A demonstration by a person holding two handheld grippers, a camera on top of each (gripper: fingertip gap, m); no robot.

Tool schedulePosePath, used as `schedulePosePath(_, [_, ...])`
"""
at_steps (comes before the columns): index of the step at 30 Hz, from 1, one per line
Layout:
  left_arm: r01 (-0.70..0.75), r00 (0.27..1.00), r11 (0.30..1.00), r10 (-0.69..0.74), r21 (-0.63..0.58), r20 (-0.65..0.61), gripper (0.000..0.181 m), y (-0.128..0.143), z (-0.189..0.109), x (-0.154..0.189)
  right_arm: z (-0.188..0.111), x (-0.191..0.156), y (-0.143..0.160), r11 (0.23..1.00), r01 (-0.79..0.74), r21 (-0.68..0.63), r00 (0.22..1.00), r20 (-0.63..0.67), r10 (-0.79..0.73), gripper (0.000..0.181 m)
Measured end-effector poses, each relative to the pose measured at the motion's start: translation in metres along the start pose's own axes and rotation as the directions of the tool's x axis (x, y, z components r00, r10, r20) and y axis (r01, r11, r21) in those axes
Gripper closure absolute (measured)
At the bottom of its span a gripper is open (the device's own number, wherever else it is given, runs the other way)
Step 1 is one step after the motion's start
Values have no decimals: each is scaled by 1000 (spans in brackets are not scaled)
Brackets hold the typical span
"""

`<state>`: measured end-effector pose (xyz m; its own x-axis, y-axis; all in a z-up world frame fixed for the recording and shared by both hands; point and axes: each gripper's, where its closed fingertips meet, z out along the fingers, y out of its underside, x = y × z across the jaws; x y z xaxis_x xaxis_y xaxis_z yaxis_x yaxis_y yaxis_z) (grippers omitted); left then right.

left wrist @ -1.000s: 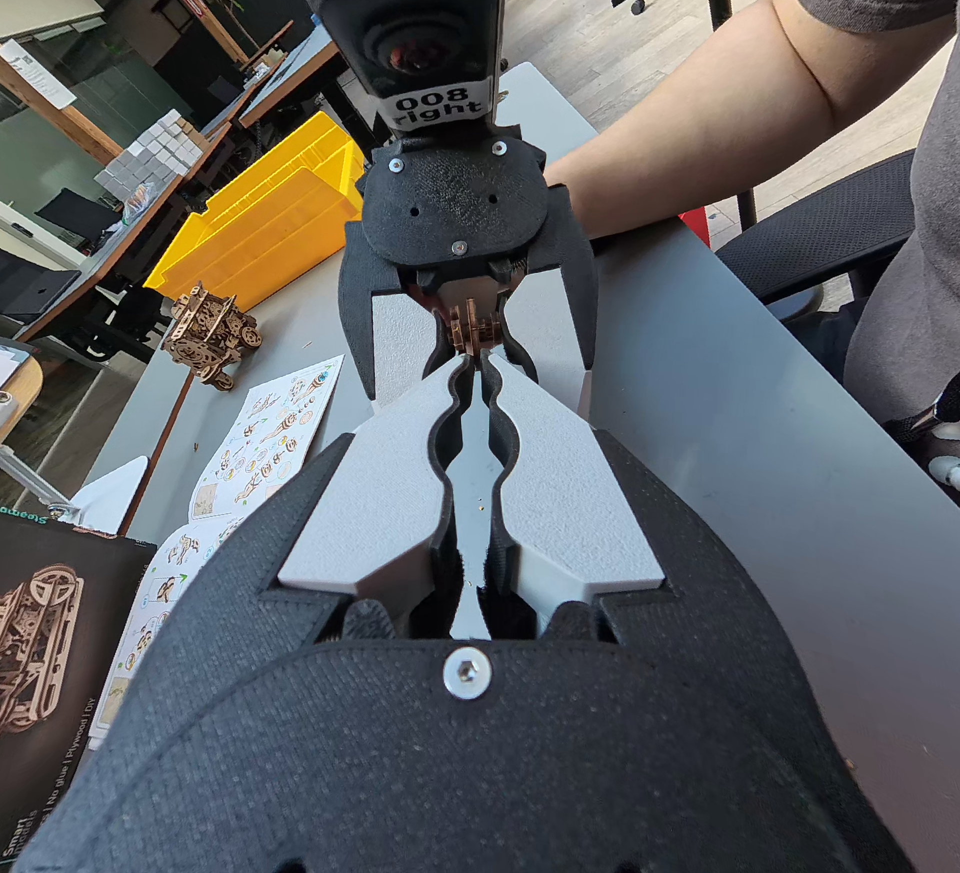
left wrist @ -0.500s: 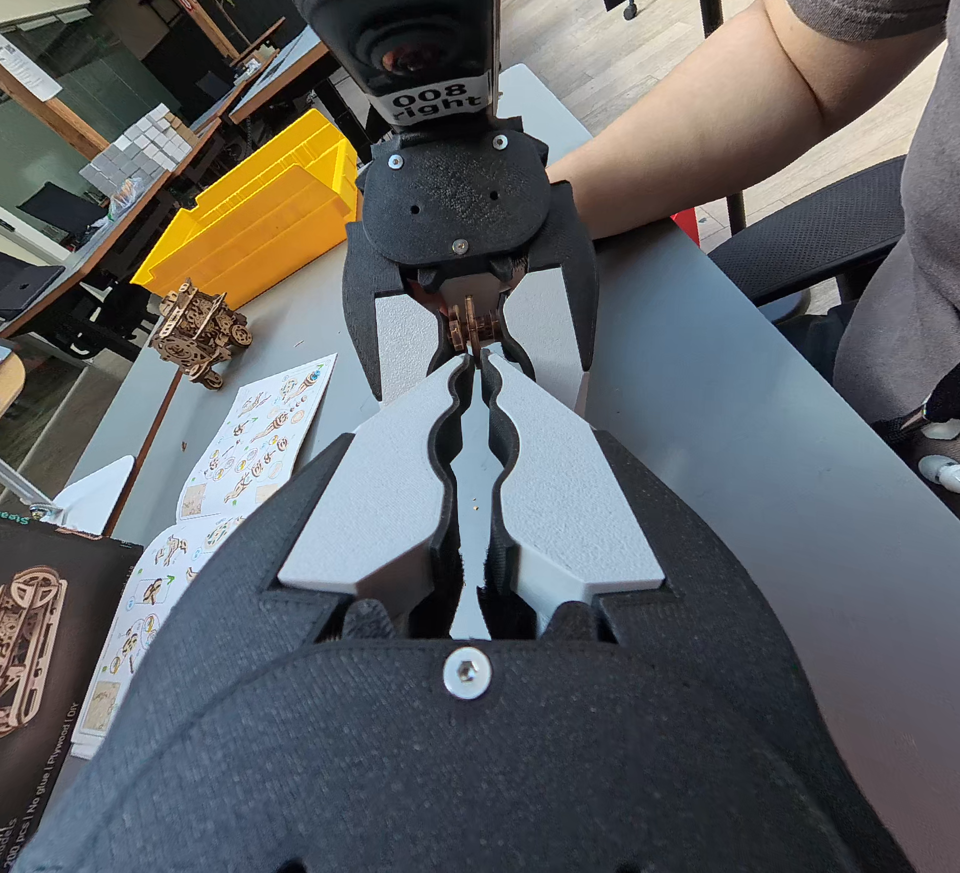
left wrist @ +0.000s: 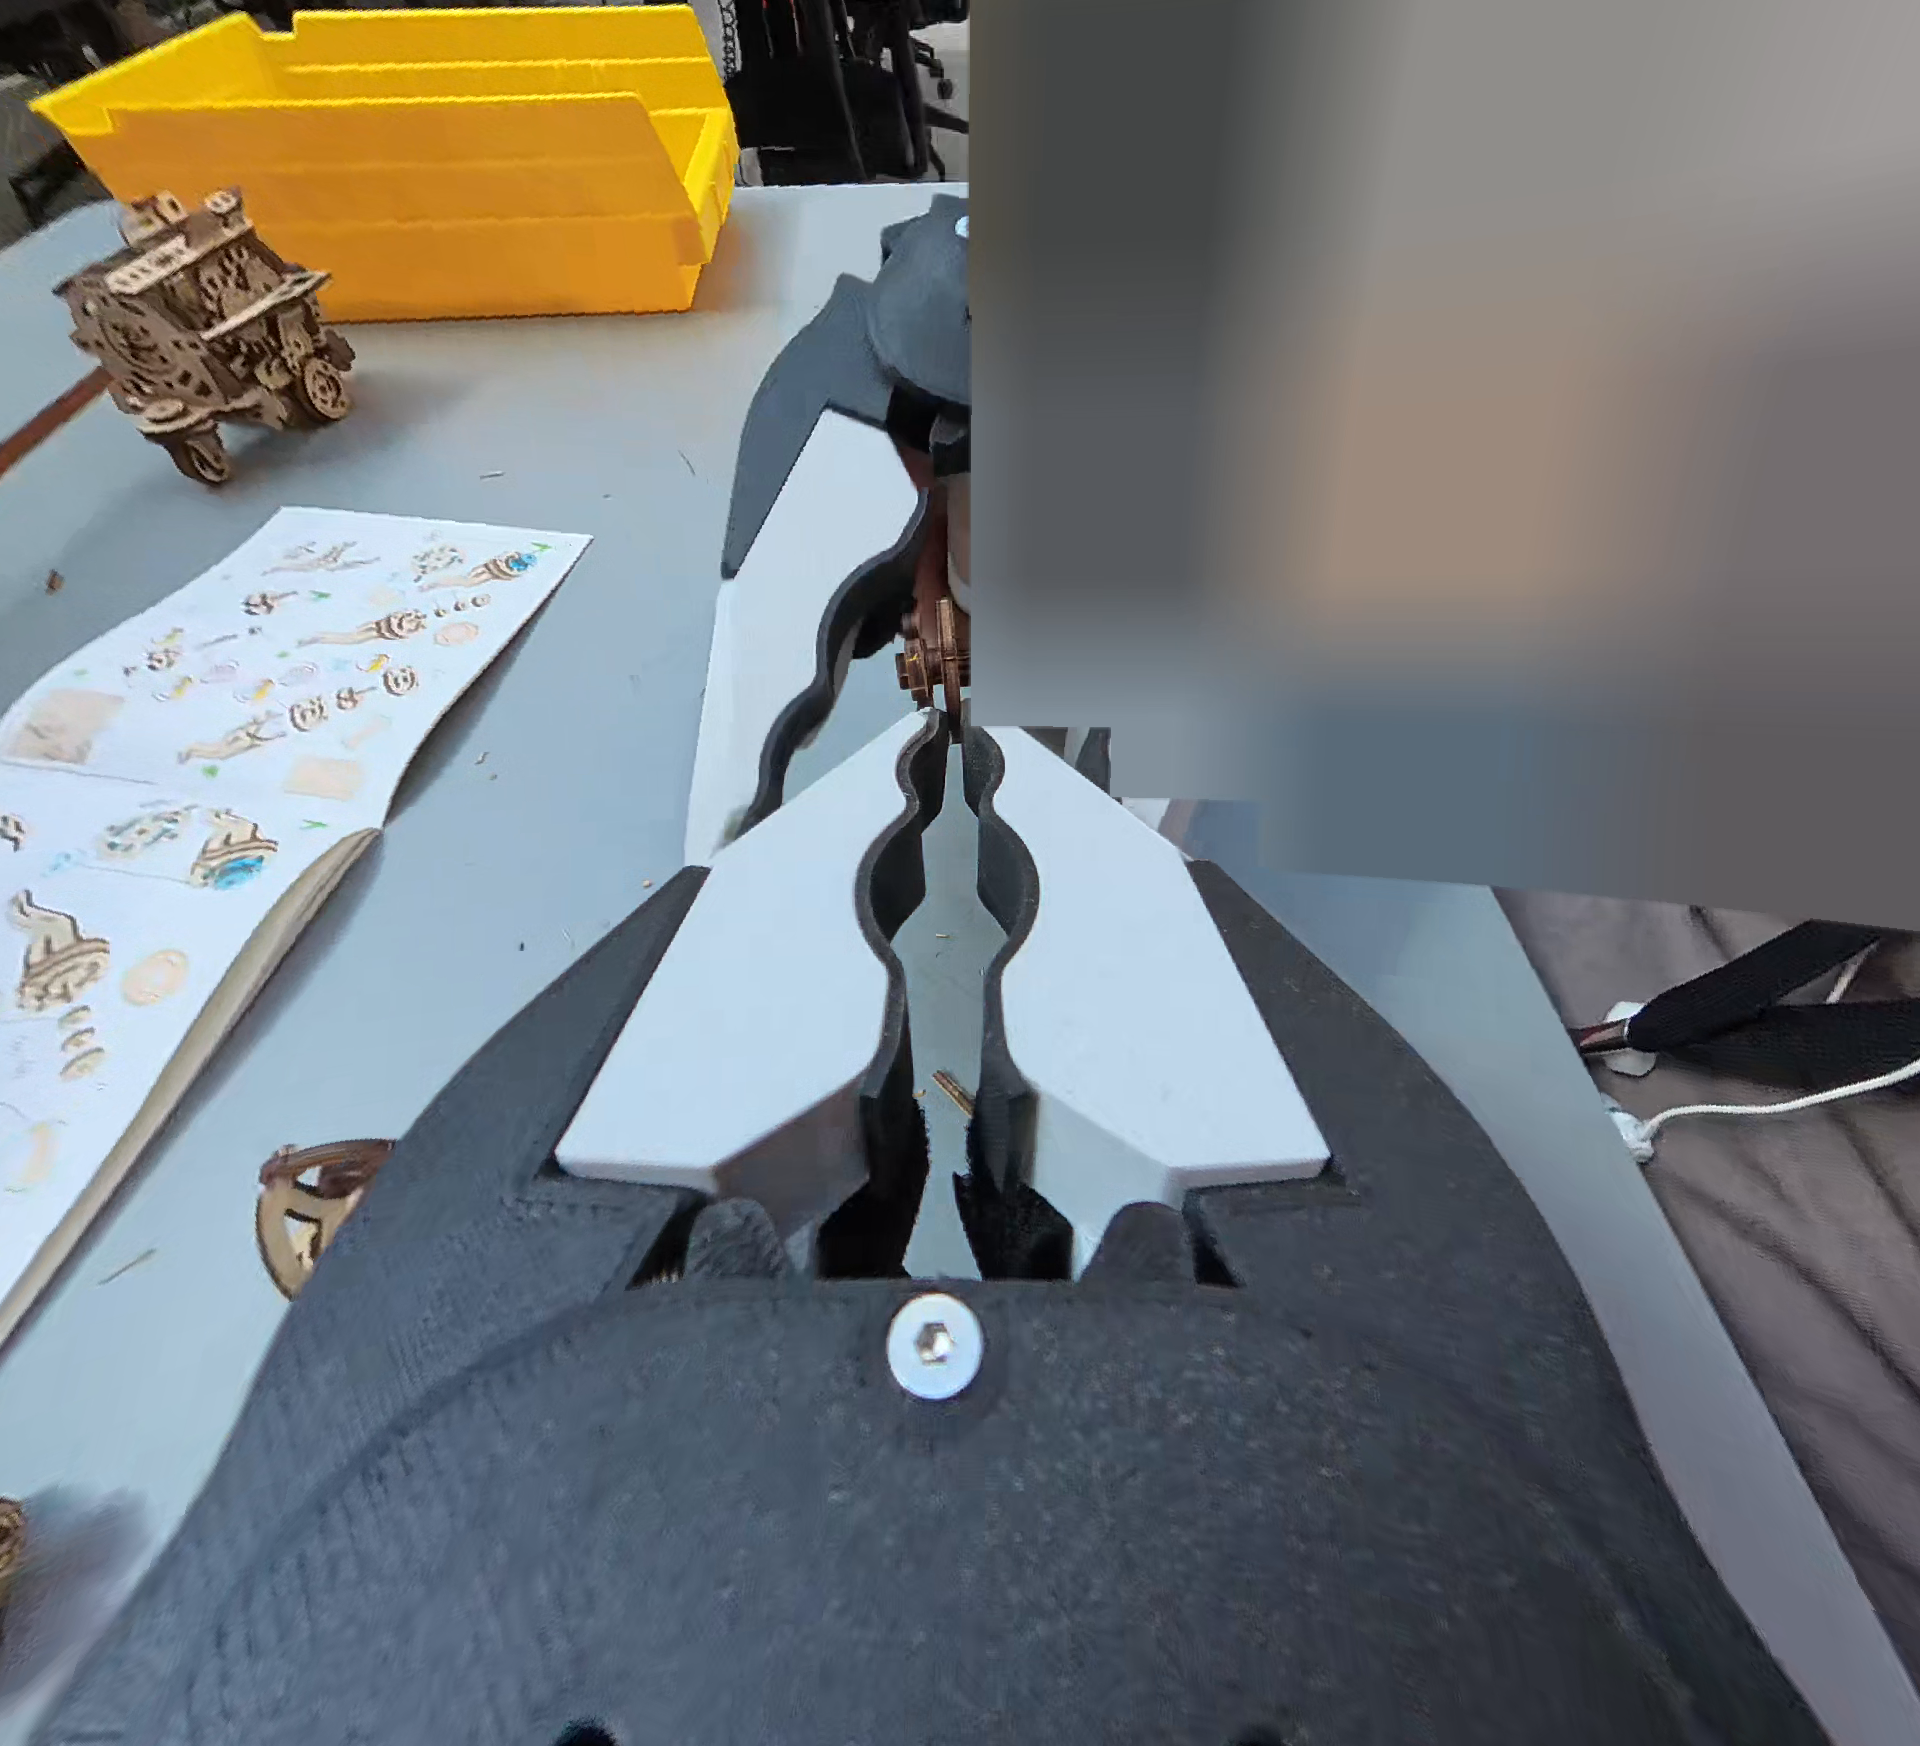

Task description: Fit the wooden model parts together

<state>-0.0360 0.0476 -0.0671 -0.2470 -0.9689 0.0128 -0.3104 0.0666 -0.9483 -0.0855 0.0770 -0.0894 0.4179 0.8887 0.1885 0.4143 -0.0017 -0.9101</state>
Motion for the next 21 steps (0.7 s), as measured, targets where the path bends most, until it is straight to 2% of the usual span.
schedulePosePath(4, [210, 976, 978, -210, -3, -62, 181, 5, -2, -8, -12, 21, 1, 999, 32, -2, 991, -127, -32, 113])
schedulePosePath(11, [445, 887, 895, -447, -43, -114, 181, 14, -10, -21, -28, 21, -1, 973, 228, -41, 950, -211, -232, 127])
schedulePosePath(16, [625, 757, 780, -615, -32, -218, 181, 12, -13, -24, -28, 21, 1, 974, 221, -45, 953, -205, -225, 130])
schedulePosePath(21, [706, 675, 708, -680, -18, -286, 181, 6, -19, -26, -30, 22, -2, 980, 200, -20, 956, -214, -200, 136])
